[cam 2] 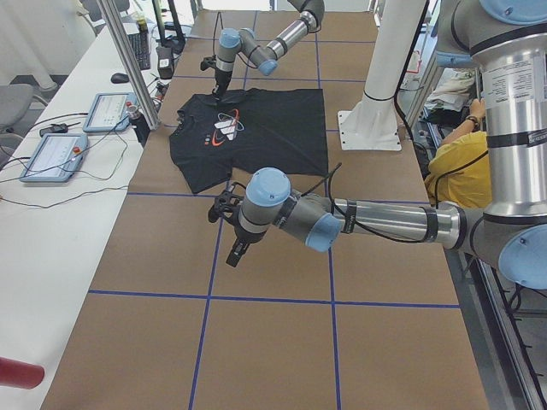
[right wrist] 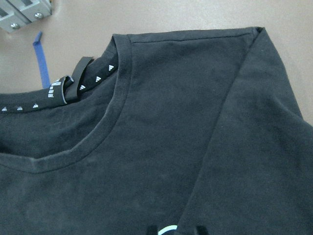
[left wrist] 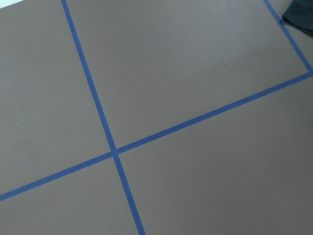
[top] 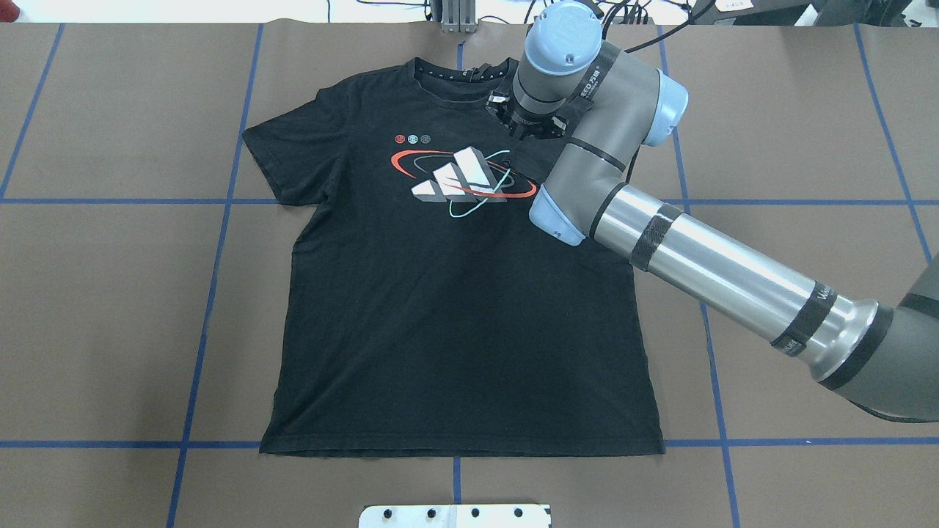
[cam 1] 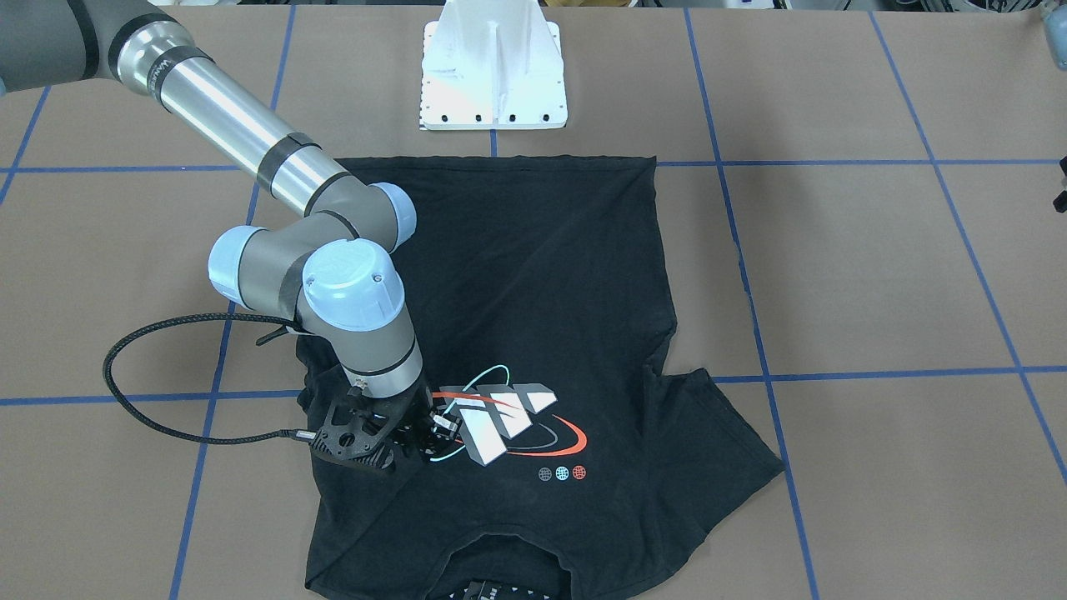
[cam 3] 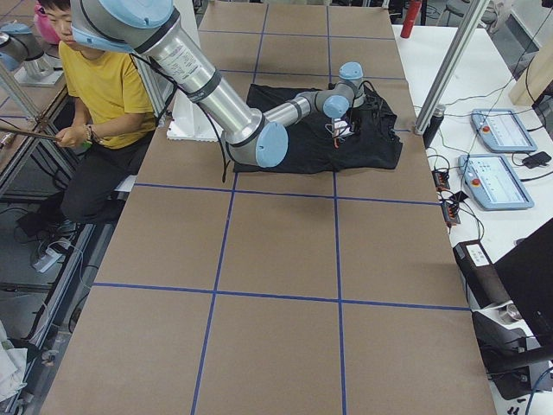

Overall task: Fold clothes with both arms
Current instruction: 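Grasp the sleeve with the right gripper and fold it inward over the logo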

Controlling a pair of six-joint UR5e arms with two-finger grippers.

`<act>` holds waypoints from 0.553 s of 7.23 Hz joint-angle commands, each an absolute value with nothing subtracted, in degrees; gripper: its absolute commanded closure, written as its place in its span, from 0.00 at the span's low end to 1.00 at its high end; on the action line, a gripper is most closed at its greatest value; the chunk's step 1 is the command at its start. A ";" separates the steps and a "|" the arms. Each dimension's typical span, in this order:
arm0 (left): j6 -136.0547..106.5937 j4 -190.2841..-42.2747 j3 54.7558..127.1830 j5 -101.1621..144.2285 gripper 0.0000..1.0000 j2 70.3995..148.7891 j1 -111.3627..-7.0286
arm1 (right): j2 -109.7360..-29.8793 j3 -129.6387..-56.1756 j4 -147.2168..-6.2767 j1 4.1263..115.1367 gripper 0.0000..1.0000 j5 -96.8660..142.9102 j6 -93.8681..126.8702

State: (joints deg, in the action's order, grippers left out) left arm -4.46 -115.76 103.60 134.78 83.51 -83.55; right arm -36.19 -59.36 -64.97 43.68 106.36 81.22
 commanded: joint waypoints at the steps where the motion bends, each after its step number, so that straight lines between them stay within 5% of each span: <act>1: -17.32 -115.93 101.96 136.14 0.00 91.46 -76.94 | -37.17 -63.95 -66.26 43.24 0.00 107.22 81.47; 4: -29.50 -120.30 87.16 135.44 0.01 108.41 -65.53 | -50.73 -84.11 -71.63 43.33 0.00 114.42 81.47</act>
